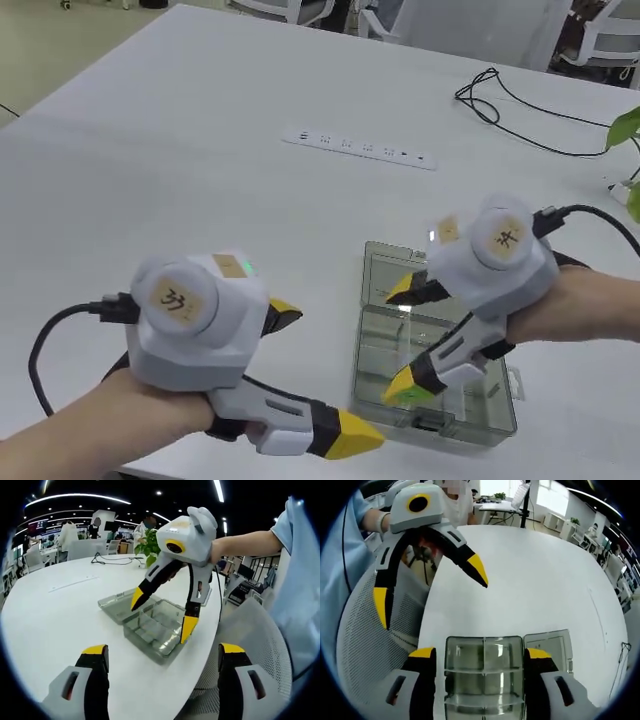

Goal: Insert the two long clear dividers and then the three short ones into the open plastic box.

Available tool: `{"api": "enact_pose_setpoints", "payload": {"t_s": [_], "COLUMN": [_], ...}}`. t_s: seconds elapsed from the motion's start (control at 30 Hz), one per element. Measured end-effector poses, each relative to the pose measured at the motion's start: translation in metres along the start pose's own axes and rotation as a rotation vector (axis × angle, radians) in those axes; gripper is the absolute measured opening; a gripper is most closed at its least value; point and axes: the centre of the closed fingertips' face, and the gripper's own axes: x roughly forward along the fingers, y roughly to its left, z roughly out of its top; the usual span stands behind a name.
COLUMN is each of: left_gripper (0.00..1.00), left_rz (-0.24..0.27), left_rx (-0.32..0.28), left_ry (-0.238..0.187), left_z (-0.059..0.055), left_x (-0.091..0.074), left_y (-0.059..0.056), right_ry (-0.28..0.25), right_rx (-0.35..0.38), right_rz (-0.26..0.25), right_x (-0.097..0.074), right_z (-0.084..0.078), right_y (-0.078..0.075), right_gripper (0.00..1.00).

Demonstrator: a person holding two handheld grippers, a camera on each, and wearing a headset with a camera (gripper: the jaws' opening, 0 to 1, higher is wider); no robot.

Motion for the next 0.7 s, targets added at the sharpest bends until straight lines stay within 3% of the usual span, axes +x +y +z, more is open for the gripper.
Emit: {"api": "enact_pose_setpoints", "payload": {"t_s": [0.2,0.7], "left_gripper": [0.93,0.93], "left_rz": [0.006,0.016], "left_rx": [0.005,0.001], "left_ry": [0.0,-0.01], "left_z": [0.002,0.007], "left_x": [-0.001,-0.001], "left_y": [0.0,-0.009], "right_ry": [-0.059,-0.131], "right_rx": [0.036,0.147], "right_rz": [-0.062,-0.16], "right_x": [-0.005,-0.038], "right_z": [0.002,-0.021], "right_y": [-0.006,-0.013], "right_gripper": [0.99,1.0]}}
